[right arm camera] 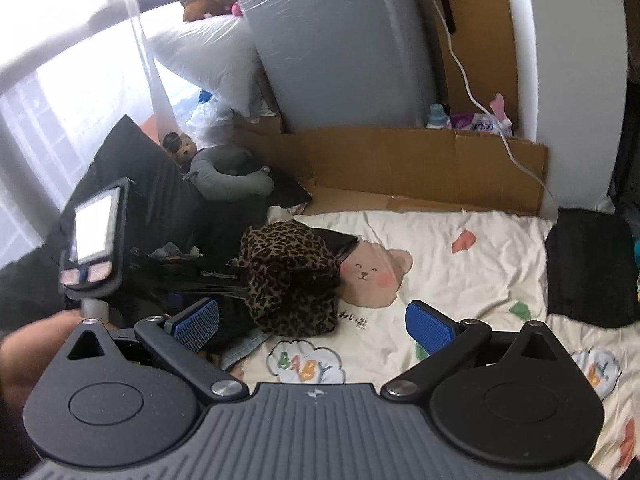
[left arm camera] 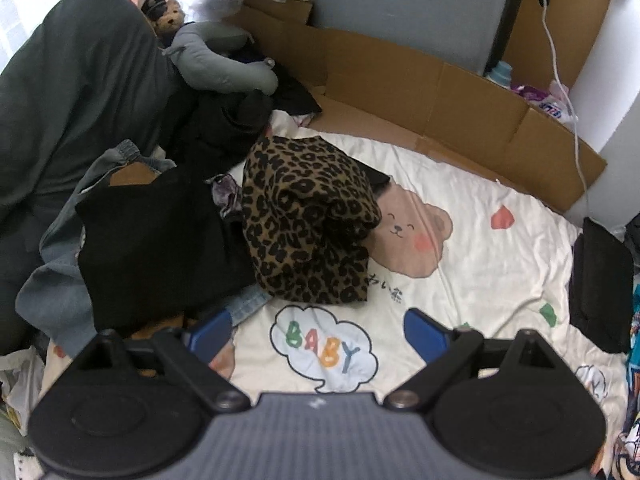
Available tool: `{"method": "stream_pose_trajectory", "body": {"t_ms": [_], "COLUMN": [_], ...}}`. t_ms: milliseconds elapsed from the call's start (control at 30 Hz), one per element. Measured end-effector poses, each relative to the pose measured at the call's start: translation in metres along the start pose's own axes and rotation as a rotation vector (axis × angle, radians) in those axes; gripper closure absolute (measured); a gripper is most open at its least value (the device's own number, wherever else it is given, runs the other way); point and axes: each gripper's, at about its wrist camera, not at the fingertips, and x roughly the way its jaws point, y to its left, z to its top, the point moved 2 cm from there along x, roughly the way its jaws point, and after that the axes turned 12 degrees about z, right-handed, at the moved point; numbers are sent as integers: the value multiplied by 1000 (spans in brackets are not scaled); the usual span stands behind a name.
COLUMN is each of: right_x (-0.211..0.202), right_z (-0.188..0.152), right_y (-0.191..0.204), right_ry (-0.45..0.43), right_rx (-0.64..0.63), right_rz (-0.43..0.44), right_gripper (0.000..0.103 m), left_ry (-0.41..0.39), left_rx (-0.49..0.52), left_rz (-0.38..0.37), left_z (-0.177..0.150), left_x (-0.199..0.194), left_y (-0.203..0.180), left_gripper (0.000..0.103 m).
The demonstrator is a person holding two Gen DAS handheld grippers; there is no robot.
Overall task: Fold clothes
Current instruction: 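Close the left gripper on the leopard-print garment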
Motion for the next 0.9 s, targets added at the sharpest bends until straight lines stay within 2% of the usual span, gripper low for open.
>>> {"method": "stream_pose_trajectory", "body": {"t_ms": [133, 233, 367, 467, 533, 633, 767, 900], "right_x": [12, 22, 30, 33, 34, 40, 57, 75], "right_z": [-1, -5, -12, -12, -9, -3, 1, 1], "right_y": [-2, -9, -19, -24, -27, -43, -67, -86], "right_ry": [7, 38, 79, 68, 49, 19, 2, 22], "right_rx": [-14, 22, 85, 39, 1, -13, -54, -43], "right_rz": [-38, -30, -13, -34, -52, -23, -4, 75], "right_gripper": [0, 0, 0, 0, 0, 0, 2, 3], "left_ry": [-20, -43, -128, -166, -161, -144, -160, -146], "left_rx": [-3, -4, 14, 8, -11, -17, -1, -1], "left_rz": [-11, -25, 2, 8, 1, -11, -15, -23], "left_z": [4, 13, 28, 39, 42, 45, 47, 51], "left_x": [0, 2, 9, 22, 31, 42, 55, 75], "left_y": [1, 0, -2, 1, 4, 4, 2, 1], "left_gripper": [12, 13, 15, 21, 23, 23, 23, 23]}}
